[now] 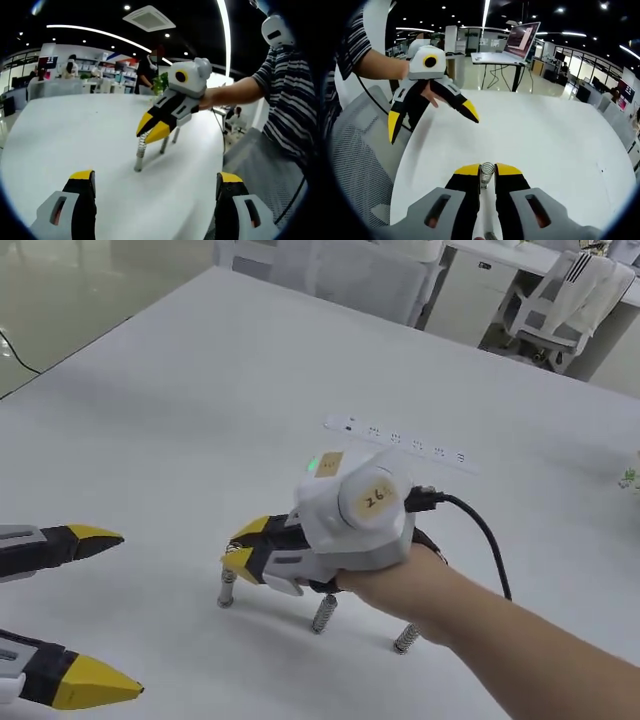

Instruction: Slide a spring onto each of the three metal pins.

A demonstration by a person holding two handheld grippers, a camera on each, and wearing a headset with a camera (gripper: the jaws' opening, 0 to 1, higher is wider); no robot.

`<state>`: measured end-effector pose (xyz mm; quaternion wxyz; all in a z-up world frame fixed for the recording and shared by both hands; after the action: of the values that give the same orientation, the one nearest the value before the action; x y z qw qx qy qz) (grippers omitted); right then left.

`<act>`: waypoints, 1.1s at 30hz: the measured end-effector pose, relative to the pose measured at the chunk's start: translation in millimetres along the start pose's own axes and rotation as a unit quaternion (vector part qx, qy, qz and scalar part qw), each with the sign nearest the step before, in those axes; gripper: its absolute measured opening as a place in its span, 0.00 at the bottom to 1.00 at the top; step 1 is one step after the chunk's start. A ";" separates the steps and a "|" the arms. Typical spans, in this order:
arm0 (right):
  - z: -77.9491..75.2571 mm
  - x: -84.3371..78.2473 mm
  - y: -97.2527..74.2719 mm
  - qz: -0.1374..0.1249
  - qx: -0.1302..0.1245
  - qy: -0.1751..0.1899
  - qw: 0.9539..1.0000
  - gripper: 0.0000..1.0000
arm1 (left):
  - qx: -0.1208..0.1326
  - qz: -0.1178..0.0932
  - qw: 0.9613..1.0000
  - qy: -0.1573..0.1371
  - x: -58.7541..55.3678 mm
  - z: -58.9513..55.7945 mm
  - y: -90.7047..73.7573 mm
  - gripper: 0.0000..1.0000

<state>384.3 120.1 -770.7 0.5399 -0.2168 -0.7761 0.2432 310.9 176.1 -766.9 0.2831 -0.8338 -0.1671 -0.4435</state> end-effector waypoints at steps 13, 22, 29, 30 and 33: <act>13.5 -24.5 22.4 0.043 0.010 -0.020 0.999 0.08 | 0.003 0.003 1.000 -0.001 -4.1 0.6 2.4 0.96; 17.8 -31.5 23.6 0.051 0.017 -0.012 0.998 0.09 | 0.005 0.000 1.000 -0.002 -3.5 1.0 3.1 0.95; 17.4 -35.5 23.2 0.053 0.009 0.002 0.999 0.12 | 0.005 -0.002 1.000 -0.001 -0.3 0.1 4.9 0.95; 16.8 -34.1 22.9 0.050 0.008 0.001 0.999 0.12 | 0.005 -0.002 1.000 -0.001 -0.1 0.0 5.3 0.95; 15.2 -30.5 21.3 0.044 0.004 0.007 0.999 0.13 | 0.003 -0.003 1.000 0.000 1.1 -0.8 6.4 0.95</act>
<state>381.4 116.5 -810.7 0.5350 -0.2500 -0.7610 0.2686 314.3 170.7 -767.6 0.2843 -0.8325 -0.1707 -0.4438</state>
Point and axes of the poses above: the centre of the closed fingertips' face, and the gripper's own axes: y roughly forward along the fingers, z roughly to its left, x roughly out of its top, the point moved 2 cm from there along -y, roughly backward along the fingers, and after that the axes turned 15 degrees about -y, right-handed, at the moved point
